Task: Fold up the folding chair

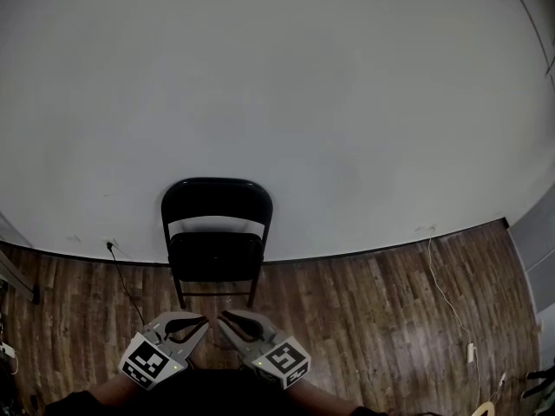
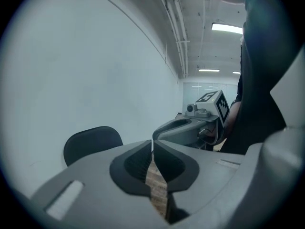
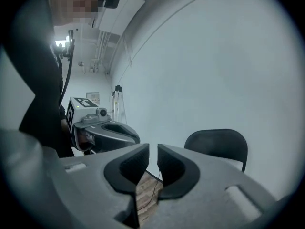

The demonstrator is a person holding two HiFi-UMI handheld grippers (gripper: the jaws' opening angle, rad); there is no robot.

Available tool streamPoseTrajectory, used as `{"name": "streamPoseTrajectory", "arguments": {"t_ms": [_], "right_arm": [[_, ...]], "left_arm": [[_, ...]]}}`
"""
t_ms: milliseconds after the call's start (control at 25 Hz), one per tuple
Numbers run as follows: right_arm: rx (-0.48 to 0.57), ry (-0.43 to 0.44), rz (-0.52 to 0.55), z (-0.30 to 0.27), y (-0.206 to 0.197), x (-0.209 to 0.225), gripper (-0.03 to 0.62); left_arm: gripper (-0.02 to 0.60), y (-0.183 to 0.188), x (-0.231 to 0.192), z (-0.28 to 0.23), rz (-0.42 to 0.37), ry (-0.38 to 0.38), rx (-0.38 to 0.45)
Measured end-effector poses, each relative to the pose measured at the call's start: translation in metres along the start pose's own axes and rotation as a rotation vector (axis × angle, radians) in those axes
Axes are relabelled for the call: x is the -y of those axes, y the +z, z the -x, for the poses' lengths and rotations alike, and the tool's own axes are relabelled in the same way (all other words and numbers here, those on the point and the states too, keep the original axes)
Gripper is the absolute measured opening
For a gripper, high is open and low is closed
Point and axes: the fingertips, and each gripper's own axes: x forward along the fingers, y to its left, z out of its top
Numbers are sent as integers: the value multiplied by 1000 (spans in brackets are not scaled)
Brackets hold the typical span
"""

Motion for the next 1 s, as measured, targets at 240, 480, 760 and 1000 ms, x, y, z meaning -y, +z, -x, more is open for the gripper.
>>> {"name": "streamPoseTrajectory", "arguments": {"t_ms": [240,480,760,1000], "right_arm": [[61,40,3,13,-1,-4,-2],[18,33,-19,14,-26,3,-2],[44,22,-6,24,-22,2,-2],[36,19,-3,24,-26,-1,-2]], "left_arm": [[3,-3,5,-5,123,-1,48],[2,-19,14,-18,148,-25,20],[2,-13,26,-22,125,-54,24],[2,-16,28,-20,124,-61,21]]}}
